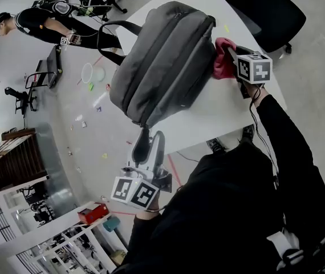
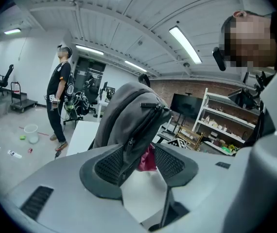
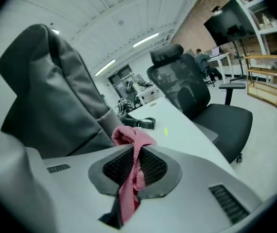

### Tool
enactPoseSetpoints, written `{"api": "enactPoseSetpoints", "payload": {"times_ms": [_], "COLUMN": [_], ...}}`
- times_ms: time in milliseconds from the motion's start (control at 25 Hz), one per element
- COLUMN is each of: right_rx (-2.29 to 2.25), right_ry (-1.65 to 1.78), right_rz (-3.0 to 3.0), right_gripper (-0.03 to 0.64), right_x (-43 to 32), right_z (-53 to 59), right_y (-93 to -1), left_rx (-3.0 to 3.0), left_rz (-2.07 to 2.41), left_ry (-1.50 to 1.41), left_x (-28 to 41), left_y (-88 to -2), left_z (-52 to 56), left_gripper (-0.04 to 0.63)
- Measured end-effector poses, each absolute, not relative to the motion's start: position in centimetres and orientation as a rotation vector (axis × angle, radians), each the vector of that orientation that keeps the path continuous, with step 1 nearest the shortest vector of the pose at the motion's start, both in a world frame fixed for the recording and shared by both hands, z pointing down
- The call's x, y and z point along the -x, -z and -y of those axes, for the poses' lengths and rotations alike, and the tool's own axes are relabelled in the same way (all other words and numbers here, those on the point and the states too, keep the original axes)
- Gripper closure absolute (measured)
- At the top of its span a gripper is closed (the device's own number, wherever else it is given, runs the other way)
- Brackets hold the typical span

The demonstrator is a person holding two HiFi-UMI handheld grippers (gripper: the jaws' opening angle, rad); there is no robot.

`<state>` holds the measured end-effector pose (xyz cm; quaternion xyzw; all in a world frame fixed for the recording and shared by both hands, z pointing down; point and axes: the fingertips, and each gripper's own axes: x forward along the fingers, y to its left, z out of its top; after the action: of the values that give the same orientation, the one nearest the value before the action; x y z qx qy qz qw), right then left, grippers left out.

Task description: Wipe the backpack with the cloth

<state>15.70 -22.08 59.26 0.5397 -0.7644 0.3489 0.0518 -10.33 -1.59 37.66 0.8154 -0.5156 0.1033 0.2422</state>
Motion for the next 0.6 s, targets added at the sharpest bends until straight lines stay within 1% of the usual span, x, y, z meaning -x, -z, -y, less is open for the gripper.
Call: {"api": "enactPoseSetpoints", "payload": {"times_ms": [120,280,480,600], "right_rx": [-1.480,-1.204,-0.858,-0.642], "right_ry": [-1.076,-1.073,-0.984,-0.904], "right_rz": [2.345,2.393,2.480,2.510], "right_gripper": [0.572,0.574,0.574,0.574], "right_x": [-12.1,-4.4,4.8,8.6], "right_z": [19.9,15.3,9.1,4.7], "right_y": [-60.8,-62.3,-61.8,-60.7], "left_rx": [-2.204,-2.197,-2.236,-2.214], "left_rz": [1.369,1.270,1.243,1.259], "left_ry": [-0.314,-0.340,-0.354,-0.332], "left_x": [10.1,9.5,9.5,9.7], "left_y": [-39.1,-40.1,-40.0,-39.7], "left_z": [0.4,-0.7,-1.4,-2.0], "left_gripper": [0.376,0.376,0.376,0.377]}}
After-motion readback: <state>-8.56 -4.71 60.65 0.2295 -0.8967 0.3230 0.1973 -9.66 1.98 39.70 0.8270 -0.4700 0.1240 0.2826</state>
